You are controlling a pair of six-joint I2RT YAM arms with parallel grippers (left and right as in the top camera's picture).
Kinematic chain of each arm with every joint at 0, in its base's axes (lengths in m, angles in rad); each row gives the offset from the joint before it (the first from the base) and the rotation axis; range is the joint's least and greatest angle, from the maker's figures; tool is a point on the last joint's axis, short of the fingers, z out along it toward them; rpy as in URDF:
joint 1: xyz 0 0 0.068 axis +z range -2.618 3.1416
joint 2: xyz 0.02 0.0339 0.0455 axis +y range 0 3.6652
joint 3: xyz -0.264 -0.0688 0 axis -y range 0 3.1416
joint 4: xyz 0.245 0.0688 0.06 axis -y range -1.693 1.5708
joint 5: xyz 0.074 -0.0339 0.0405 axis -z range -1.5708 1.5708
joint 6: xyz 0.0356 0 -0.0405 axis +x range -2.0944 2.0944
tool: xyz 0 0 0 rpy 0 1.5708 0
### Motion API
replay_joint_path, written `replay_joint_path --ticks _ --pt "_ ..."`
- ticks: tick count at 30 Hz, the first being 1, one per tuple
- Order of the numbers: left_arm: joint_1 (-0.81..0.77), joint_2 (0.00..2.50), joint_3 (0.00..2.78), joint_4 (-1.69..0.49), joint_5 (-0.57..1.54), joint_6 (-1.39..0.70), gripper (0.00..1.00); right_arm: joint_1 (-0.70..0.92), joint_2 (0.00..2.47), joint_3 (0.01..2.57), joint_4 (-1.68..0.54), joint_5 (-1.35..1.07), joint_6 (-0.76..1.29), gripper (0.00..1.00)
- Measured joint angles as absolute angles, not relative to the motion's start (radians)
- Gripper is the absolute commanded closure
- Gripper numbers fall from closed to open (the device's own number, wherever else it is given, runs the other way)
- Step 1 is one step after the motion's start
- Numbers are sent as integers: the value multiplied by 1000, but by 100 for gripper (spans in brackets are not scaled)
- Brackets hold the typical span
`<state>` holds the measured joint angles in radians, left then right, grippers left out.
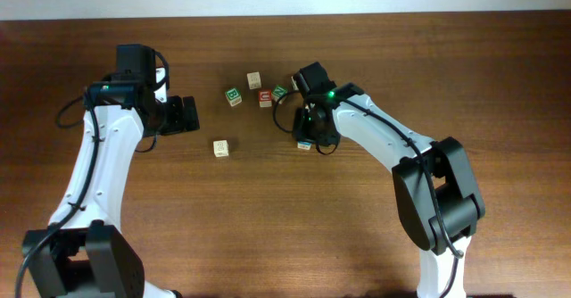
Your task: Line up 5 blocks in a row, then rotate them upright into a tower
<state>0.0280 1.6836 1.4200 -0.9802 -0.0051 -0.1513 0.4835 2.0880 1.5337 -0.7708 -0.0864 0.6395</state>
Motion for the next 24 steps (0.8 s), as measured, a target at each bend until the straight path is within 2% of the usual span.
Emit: replay_joint_path --ticks 10,18,24 --pt "22 1684 1420 -980 -5 -152 1 489 2101 1571 -834 -56 625 55" --pt "22 1684 1420 -981 -5 -152 1 548 2104 1573 -799 -25 601 56" --pt "22 1684 1420 -980 -5 -152 1 553 2107 1575 -815 12 647 60"
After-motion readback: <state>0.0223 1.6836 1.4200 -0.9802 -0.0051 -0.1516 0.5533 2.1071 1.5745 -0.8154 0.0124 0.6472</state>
